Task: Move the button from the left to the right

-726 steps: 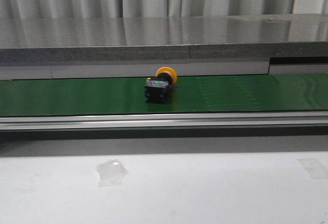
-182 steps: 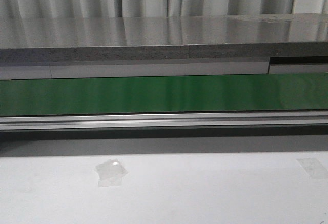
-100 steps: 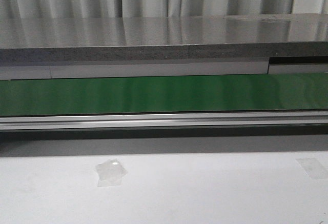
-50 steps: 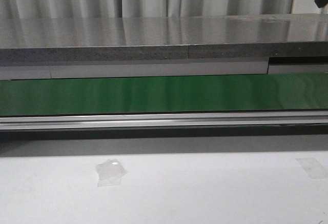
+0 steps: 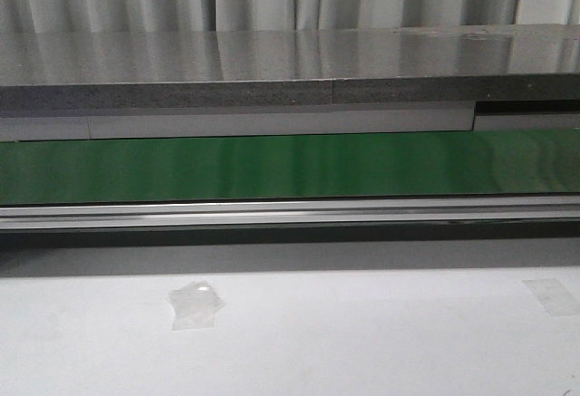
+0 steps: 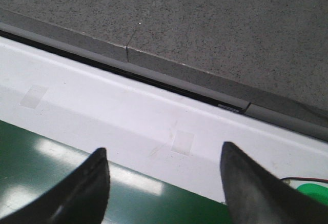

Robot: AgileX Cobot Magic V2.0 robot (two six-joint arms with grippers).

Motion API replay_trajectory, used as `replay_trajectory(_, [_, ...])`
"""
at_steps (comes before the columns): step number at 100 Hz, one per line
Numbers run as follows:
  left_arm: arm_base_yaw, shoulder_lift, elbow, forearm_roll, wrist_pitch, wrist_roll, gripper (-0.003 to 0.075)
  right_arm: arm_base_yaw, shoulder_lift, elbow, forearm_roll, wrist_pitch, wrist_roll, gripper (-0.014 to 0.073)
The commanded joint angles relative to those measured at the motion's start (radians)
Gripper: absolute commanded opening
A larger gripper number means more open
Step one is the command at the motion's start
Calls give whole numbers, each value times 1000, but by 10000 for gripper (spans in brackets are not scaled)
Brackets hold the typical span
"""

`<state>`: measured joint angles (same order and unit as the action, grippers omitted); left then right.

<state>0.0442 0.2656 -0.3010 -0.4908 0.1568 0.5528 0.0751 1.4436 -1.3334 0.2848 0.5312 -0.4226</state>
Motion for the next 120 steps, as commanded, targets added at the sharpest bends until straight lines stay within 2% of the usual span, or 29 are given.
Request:
replay_trajectory(1, [4, 8, -30, -15, -67, -11, -20, 3, -123, 66, 15, -125, 3, 475])
replay_trajectory(27, [4, 8, -30, -15, -67, -11, -20, 3, -416, 400, 19, -244, 3, 475])
replay_trajectory(65, [4, 8, -30, -15, -67, -11, -20, 3, -827, 741, 64, -253, 3, 475])
replay_trajectory(97, [4, 8, -30, -15, -67, -11, -20, 3, -1111, 880, 73, -200, 3, 475])
replay_trajectory(120, [4, 8, -30, -15, -67, -11, -20, 3, -1162, 908, 73, -174, 3, 441])
